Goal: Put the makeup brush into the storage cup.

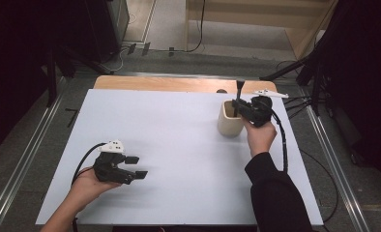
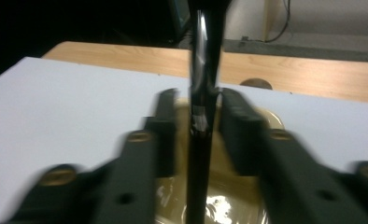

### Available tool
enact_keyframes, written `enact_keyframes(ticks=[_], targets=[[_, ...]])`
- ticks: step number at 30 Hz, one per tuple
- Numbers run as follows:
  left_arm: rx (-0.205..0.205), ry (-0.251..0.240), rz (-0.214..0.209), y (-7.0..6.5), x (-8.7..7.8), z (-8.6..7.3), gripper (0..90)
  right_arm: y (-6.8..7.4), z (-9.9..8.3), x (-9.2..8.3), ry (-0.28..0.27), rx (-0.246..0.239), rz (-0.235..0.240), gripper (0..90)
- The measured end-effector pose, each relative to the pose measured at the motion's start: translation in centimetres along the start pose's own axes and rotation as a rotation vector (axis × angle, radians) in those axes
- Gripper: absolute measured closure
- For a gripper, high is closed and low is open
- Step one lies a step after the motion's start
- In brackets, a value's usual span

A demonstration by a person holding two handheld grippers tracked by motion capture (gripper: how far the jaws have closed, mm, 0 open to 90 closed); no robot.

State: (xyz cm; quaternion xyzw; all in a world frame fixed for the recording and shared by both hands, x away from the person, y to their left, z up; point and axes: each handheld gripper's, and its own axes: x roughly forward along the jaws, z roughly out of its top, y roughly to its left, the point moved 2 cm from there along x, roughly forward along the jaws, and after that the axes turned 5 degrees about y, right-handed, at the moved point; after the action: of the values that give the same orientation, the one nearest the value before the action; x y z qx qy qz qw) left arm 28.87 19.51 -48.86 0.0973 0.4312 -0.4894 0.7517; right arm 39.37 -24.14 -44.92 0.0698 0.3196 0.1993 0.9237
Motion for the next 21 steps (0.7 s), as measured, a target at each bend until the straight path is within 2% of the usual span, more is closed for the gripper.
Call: enact_keyframes(ticks=[1,2,3,4,7,12,16,21], targets=[[0.002,0.001,0.000,0.0,0.0,0.0,31.5,0.1,0.1,-0.2,-0.020,-0.022,0.006,43.9],[0.002,0.004,0.001,0.0,0.0,0.0,31.6,0.2,0.1,-0.3,-0.025,-0.045,0.000,36.2],[0.001,0.005,0.001,0.0,0.0,0.0,31.5,0.4,0.1,-0.4,-0.015,-0.056,-0.016,28.9],[0.001,0.007,0.001,0.0,0.1,0.0,31.5,0.5,0.1,-0.4,-0.009,-0.059,-0.016,26.3],[0.003,0.007,0.002,0.0,0.0,0.0,31.5,0.7,0.0,-0.7,0.026,-0.062,0.004,25.7],[-0.001,0.003,0.003,0.0,0.0,0.0,31.5,0.9,-0.2,-1.4,0.048,-0.067,0.027,26.1],[0.001,0.009,0.001,0.0,0.1,0.0,31.5,1.2,-0.5,-1.8,0.066,-0.089,0.021,26.4],[-0.001,0.007,0.002,0.0,0.0,0.0,31.5,1.5,-0.8,-2.2,0.082,-0.091,0.051,26.6]])
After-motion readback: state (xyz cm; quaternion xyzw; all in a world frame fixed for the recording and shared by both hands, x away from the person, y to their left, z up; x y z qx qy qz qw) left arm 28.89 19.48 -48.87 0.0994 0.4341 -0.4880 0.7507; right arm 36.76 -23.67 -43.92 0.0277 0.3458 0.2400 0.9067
